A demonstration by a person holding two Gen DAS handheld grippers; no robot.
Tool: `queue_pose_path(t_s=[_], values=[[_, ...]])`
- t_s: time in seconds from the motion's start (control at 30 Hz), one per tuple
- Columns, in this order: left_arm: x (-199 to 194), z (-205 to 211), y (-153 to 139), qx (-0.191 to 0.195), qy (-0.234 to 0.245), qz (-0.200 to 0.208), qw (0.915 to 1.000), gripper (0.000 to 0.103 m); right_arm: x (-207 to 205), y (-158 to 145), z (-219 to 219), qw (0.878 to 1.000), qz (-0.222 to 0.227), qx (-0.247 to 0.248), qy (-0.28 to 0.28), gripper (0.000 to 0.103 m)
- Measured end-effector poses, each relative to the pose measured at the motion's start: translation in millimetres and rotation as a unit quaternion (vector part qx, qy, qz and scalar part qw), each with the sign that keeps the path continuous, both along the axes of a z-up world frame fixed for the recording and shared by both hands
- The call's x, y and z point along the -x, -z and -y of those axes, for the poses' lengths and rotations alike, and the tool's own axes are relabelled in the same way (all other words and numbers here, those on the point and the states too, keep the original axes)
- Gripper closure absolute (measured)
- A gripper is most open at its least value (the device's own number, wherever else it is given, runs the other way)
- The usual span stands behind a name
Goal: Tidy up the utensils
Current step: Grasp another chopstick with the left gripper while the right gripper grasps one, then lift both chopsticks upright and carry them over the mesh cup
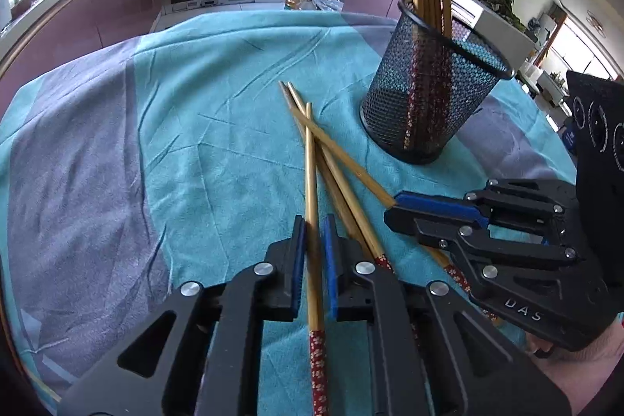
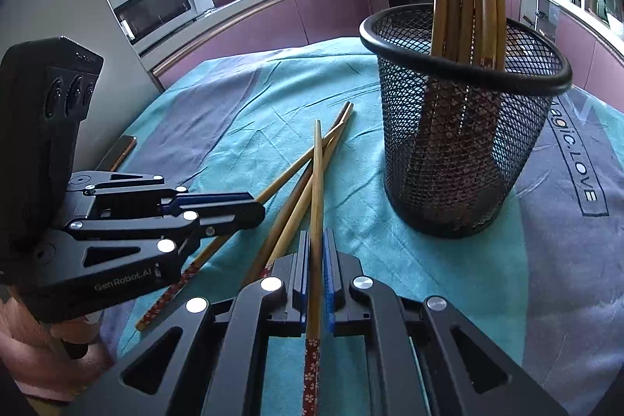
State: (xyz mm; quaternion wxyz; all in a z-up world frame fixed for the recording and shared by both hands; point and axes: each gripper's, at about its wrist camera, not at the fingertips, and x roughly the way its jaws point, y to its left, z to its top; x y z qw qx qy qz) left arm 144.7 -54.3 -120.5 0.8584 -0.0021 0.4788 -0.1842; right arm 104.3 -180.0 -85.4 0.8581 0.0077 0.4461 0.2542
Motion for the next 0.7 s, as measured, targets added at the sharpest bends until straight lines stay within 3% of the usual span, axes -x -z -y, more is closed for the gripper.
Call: queue_pose_path(t_s=[0.2,0.27,0.4,0.7], values=[[-10.4,4.3,1.1,-0.004,0.006,-0.001,1.0000,0.090,-4.1,0.7,-4.0,1.000,-0.001,0.001,-0.007,0.097],[-11.5,4.9,-0.4,-0.008,0.001,0.002,1.0000,0.095,-3.5,-1.1,-2.1,1.000,0.002,-0.002,-0.009,0.097],[-9.2,3.5,-5.9,-0.003,0.000,0.010,0.9999,0.095,2.6,-12.5,6.2,1.000,0.018,-0.015,-0.010,0.097],[7.7,-4.0,-54.5,0.042,0.022,0.057,0.9973,0.095,21.6,-57.1,29.1,0.996,0.075,-0.047,-0.008,0.097]])
